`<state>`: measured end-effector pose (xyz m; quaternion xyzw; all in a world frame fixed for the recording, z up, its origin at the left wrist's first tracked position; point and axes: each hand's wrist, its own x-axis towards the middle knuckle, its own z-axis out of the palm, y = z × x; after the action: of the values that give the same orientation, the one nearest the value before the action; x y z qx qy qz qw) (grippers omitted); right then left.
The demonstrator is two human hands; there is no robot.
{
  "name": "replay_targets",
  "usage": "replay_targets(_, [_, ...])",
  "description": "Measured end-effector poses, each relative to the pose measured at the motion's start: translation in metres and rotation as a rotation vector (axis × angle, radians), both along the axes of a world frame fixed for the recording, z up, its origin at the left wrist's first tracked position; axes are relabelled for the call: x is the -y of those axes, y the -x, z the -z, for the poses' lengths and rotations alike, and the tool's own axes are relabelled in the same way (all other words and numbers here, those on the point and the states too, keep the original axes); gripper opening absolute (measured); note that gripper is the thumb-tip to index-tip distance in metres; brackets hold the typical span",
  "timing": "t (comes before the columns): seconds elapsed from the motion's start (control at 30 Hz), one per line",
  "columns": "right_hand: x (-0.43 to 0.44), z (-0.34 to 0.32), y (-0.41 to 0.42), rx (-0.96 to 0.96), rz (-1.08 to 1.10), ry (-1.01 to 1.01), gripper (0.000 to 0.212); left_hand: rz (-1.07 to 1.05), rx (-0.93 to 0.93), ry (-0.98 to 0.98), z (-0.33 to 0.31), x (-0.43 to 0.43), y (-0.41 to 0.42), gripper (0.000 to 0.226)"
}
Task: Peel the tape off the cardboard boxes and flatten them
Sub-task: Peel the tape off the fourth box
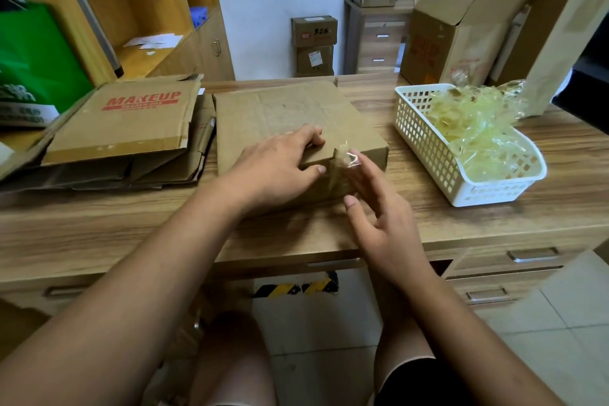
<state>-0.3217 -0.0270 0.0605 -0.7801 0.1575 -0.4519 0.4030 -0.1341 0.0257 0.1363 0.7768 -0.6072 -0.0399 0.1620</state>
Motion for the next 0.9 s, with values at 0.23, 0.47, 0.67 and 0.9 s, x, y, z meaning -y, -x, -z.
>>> replay_targets(0.23, [0.0,-0.005,-0.013,0.334,0.017,-0.503,0.046,0.001,0.007,0.006,0.001,0.001,-0.001,0.045])
replay_targets(0.47, [0.01,-0.012,-0.024,0.287,0.091,-0.588,0.007,-0.004,0.01,-0.004,0.001,0.001,-0.001,0.043])
replay_targets(0.67, [0.015,-0.008,-0.027,0.16,0.22,-0.543,0.006,-0.007,0.004,-0.004,0.001,0.001,-0.002,0.043])
replay_targets(0.9, [0.015,0.004,-0.026,0.183,0.191,-0.626,0.028,-0.002,-0.01,0.015,0.003,0.001,-0.001,0.043])
